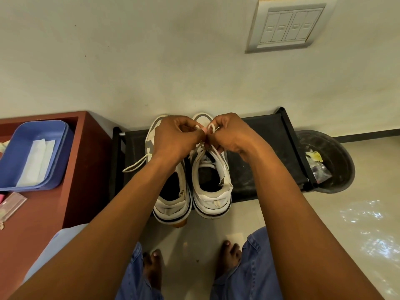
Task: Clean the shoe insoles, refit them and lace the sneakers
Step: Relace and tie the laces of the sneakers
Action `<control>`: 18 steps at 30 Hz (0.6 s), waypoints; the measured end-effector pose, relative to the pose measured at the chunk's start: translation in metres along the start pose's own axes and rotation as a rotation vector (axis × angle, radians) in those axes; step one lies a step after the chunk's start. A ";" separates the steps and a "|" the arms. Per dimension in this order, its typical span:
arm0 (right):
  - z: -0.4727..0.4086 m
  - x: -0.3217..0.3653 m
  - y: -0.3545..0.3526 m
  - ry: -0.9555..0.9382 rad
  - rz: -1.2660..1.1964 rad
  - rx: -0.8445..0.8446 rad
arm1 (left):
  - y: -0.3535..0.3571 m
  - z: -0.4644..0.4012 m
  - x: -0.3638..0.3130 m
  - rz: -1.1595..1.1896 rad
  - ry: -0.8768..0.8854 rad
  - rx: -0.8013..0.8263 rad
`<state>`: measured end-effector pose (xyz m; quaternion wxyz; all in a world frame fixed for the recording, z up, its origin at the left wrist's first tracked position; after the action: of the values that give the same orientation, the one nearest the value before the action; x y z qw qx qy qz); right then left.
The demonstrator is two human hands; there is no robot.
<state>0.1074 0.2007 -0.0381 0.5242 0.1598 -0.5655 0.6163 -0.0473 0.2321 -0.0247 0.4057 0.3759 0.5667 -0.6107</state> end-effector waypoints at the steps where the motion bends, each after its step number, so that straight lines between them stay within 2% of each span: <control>1: 0.000 0.000 0.000 -0.001 -0.002 -0.006 | 0.000 0.000 0.000 -0.002 -0.008 0.001; 7: 0.003 -0.001 -0.003 0.048 -0.044 0.003 | 0.000 0.003 0.002 0.092 -0.139 0.017; 13: 0.006 -0.003 -0.004 0.095 -0.127 0.017 | -0.002 0.000 0.003 -0.019 -0.095 0.054; 18: 0.004 -0.005 -0.004 0.119 -0.141 0.026 | 0.004 0.003 0.006 0.029 -0.179 0.158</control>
<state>0.1106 0.1938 -0.0390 0.5970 0.1692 -0.5124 0.5936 -0.0463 0.2288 -0.0317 0.4326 0.3588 0.4727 -0.6787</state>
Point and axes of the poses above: each hand's wrist, its own z-axis away from the middle knuckle, its own y-axis out of the palm, x = y × z, the point moved 9 cm from there along -z, towards the middle knuckle, and after that the axes turned 11 degrees about -x, right-handed, at the moved point
